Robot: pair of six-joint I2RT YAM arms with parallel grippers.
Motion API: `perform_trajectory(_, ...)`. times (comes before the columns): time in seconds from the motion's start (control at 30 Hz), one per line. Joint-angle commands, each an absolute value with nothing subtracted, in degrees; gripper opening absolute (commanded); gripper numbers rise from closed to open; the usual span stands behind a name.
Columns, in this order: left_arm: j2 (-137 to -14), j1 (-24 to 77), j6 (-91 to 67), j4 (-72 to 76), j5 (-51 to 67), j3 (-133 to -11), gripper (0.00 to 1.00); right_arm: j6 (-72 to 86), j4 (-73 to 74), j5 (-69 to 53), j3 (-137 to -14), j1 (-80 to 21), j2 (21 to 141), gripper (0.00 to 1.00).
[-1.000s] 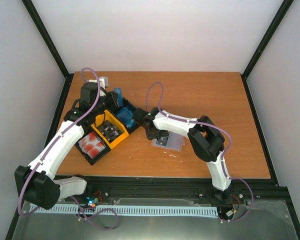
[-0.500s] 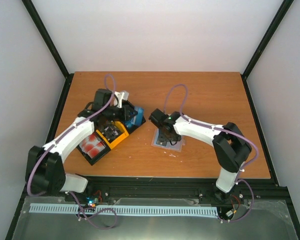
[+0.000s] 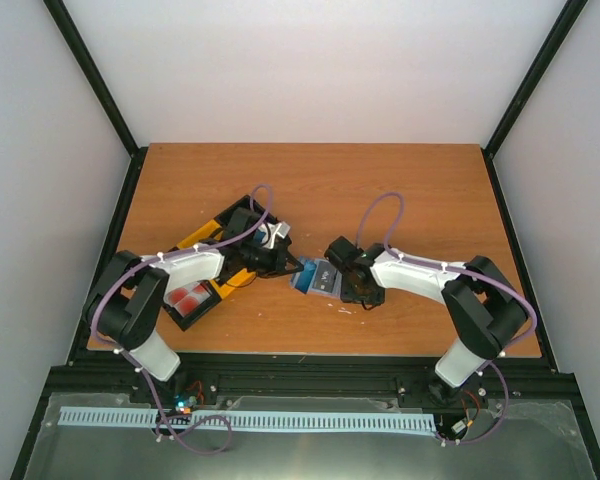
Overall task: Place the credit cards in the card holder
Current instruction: Insert the credit card into the card holder.
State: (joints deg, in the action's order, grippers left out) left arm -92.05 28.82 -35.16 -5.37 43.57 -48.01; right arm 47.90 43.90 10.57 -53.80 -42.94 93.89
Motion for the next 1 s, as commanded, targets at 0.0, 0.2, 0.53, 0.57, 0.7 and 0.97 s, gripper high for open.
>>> perform_trajectory(0.0, -94.6, 29.9, -43.3, 6.0, 43.1, -47.8, 0.01, 49.5, 40.5, 9.6, -51.3, -41.9, 91.1, 0.47)
perform_trajectory(0.2, -98.7, 33.2, -45.9, 9.8, 39.1, -50.6, 0.01, 47.8, 32.7, 4.4, -47.1, -38.4, 86.4, 0.48)
perform_trajectory(0.53, -104.0, 36.0, -48.4, 16.4, 35.9, -51.8, 0.0, 46.4, 27.5, -0.4, -42.9, -33.9, 84.1, 0.46)
perform_trajectory(0.57, -104.7, 36.0, -48.4, 17.0, 36.2, -52.1, 0.0, 46.3, 27.4, -0.8, -42.8, -33.8, 84.4, 0.44)
perform_trajectory(0.7, -107.1, 36.1, -48.6, 19.4, 37.2, -52.6, 0.01, 46.2, 27.2, -1.9, -42.0, -33.1, 85.3, 0.42)
perform_trajectory(0.97, -109.7, 37.7, -49.3, 21.4, 36.6, -52.2, 0.01, 45.8, 28.0, -2.7, -40.9, -32.6, 85.8, 0.41)
